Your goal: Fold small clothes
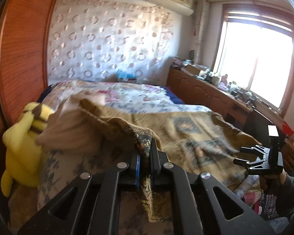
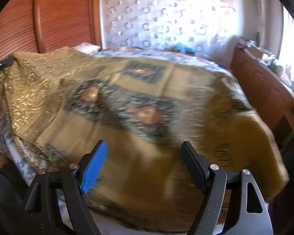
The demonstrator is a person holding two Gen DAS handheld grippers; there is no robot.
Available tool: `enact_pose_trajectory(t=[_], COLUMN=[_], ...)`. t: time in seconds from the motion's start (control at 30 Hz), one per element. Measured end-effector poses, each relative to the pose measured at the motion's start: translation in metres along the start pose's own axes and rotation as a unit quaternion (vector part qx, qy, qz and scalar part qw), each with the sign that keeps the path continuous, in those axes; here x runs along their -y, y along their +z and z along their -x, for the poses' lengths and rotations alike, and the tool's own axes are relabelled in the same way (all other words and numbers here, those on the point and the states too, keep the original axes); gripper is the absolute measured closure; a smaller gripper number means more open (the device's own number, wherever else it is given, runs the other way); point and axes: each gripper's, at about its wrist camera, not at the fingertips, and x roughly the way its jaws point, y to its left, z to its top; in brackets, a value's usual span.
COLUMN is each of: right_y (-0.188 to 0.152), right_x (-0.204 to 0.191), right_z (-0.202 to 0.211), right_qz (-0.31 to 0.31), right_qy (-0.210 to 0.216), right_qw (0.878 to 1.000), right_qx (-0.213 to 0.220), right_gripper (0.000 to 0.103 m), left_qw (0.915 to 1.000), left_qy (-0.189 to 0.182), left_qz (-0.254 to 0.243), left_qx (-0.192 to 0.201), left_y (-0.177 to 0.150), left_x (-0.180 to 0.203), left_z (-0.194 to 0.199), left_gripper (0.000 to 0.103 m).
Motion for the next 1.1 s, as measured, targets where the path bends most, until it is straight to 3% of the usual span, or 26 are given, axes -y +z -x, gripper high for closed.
enact_pose_trajectory(t=[0.43, 0.83, 1.1], right_y=[-0.010, -0.026, -0.032], right_x=[0.066, 0.092, 0.099], right_z=[0.029, 0.048, 0.056], right_qz=[-0.067, -0.091, -0.103], right_qy=[-0.048, -0.057, -0.053], right_qw=[0.996, 0.994, 0.992], right_qx=[0.020, 0.033, 0.039], right_gripper=[0.024, 0.024, 0.024], left_qw=[0.9927, 0.9744, 0.9685], left_qy=[-0.089, -0.167, -0.177], left_qz=[-0.082, -0.151, -0.155], left_qx=[-0.003, -0.003, -0.082], left_y=[0.055, 0.094, 0.080], left_x=[0.099, 0.197, 0.214], left_z=[-0.046, -0.066, -0.103], left_gripper=[0.099, 0.099, 0.091])
